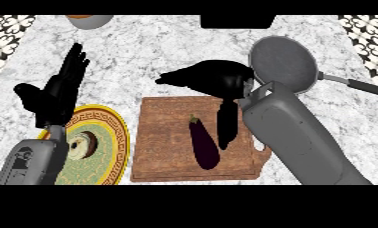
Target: Pick the eggplant from the cutting board and place it in the pan
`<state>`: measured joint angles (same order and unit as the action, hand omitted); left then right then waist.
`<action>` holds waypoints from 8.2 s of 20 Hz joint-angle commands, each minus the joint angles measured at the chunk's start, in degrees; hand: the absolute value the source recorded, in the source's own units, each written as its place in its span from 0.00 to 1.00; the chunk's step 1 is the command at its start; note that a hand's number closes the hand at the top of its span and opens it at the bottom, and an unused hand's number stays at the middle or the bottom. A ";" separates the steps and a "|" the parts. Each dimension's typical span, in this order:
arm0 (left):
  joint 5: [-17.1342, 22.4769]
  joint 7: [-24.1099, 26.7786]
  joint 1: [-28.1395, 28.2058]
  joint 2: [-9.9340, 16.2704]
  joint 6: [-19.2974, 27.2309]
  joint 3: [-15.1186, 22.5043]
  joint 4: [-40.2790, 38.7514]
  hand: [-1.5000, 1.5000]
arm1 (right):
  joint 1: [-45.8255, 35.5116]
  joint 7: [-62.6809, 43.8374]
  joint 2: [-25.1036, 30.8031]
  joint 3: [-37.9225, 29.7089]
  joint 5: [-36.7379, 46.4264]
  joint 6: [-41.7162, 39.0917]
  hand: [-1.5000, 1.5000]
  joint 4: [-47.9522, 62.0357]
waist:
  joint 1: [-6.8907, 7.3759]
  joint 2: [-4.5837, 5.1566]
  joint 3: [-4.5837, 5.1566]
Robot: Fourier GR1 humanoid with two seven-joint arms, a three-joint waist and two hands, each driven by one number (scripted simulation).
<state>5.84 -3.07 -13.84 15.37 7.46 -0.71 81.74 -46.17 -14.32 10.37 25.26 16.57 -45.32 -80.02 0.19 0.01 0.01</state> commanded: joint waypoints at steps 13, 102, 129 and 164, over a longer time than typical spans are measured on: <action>-2.14 -0.77 2.19 -2.06 -0.95 -0.92 3.68 0.50 | 4.16 8.97 -3.80 3.67 13.43 -4.01 0.00 7.76 | 0.12 -0.02 -0.01; -5.29 -1.13 -0.30 -5.11 -4.32 -5.65 2.23 0.50 | 14.54 -12.11 2.45 -21.36 30.25 56.19 1.00 -2.63 | 0.30 0.36 -0.05; -5.63 -1.01 -4.16 -4.44 -6.31 -4.99 0.56 0.50 | -3.94 28.01 11.48 -45.35 16.66 57.99 0.00 64.00 | 3.76 1.93 -0.31; -6.30 -2.64 2.95 -4.65 -4.08 -6.85 5.16 0.50 | 39.47 39.14 10.76 -55.68 -12.01 23.01 0.00 12.86 | -2.13 -0.67 0.20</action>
<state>-0.23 -5.39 -10.87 10.85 3.28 -7.86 86.01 -13.45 31.62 24.38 -31.54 6.92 -21.27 -53.06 -2.36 -0.81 0.23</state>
